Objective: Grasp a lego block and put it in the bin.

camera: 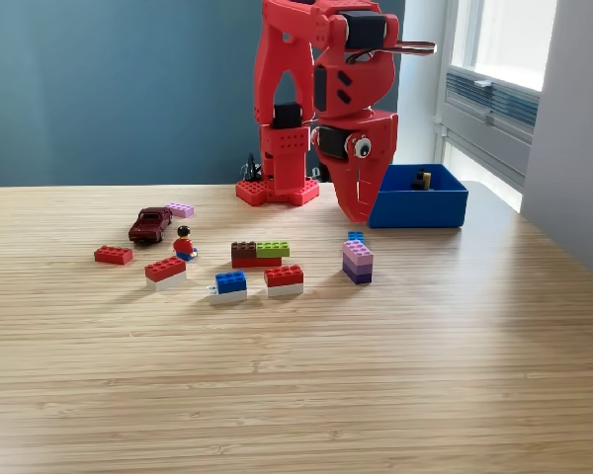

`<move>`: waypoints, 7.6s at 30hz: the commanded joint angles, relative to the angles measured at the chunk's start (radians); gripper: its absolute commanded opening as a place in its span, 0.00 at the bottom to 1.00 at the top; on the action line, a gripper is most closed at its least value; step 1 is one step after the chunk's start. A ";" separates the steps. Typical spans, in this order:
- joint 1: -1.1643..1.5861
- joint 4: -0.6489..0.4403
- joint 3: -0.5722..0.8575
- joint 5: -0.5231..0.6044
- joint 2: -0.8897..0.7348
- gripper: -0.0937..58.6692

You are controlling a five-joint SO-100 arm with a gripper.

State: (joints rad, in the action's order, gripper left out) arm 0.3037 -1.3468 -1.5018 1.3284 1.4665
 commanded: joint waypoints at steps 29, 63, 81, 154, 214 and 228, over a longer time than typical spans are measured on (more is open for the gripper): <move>0.058 0.241 -0.063 0.028 0.081 0.47; -0.028 0.408 -0.293 -0.002 0.078 0.42; 0.057 0.462 -0.328 0.006 0.078 0.47; 0.819 -0.265 0.069 -0.704 0.081 0.00; 0.118 -0.268 0.259 -0.761 0.081 0.00; 0.109 -0.267 0.259 -0.761 0.081 0.00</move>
State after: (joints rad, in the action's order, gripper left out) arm 0.4280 -1.5984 -1.2487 0.5660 1.5140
